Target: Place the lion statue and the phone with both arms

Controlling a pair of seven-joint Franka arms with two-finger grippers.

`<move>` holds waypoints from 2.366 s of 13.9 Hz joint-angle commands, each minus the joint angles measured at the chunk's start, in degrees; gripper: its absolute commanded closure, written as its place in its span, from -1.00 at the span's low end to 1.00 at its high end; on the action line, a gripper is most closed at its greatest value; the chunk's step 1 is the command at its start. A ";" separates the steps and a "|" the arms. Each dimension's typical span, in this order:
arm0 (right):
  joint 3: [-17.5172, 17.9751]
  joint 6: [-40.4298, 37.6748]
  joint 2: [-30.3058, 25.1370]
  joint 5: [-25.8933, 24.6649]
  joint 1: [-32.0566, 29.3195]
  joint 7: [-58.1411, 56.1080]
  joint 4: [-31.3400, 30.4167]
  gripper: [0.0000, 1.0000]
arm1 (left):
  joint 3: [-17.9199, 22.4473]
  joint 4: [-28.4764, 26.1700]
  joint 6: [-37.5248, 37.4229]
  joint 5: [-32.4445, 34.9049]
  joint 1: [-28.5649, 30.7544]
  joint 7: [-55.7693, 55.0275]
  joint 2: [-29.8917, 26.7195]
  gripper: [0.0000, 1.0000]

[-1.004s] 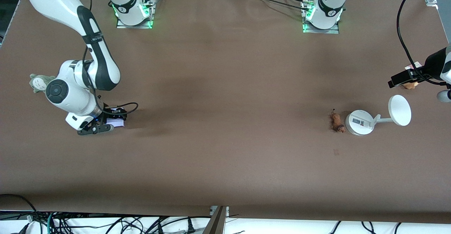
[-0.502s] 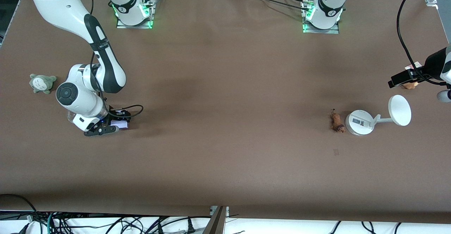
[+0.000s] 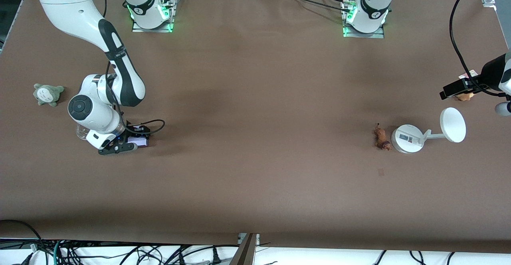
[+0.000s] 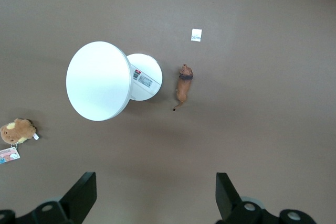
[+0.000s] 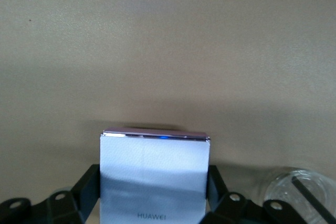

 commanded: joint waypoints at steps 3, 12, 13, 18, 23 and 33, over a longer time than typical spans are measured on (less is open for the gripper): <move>0.25 0.70 -0.70 1.56 -0.22 -1.42 -0.63 -0.79 | -0.51 0.46 -0.30 0.62 0.53 1.31 0.09 -1.00; 0.33 -8.31 -7.97 1.56 -0.04 -0.81 0.33 -0.79 | -0.59 0.46 -0.30 0.45 0.44 1.31 0.18 -1.00; 0.33 -12.00 -10.43 1.56 0.04 -0.63 0.86 -0.79 | -0.59 0.46 -0.30 0.45 0.44 1.31 0.18 -1.00; 0.51 -34.58 -19.58 1.03 0.57 8.05 9.01 -0.93 | -0.59 0.46 -0.30 0.45 0.35 1.14 0.27 -1.00; 0.25 -55.33 -21.36 -1.51 0.66 9.30 23.42 -0.98 | -0.59 0.46 -0.30 0.36 0.44 1.22 0.27 -1.00; 0.25 -67.85 -21.36 -5.47 0.57 8.60 32.33 -0.99 | -0.59 0.46 -0.30 0.27 0.44 1.22 0.27 -1.00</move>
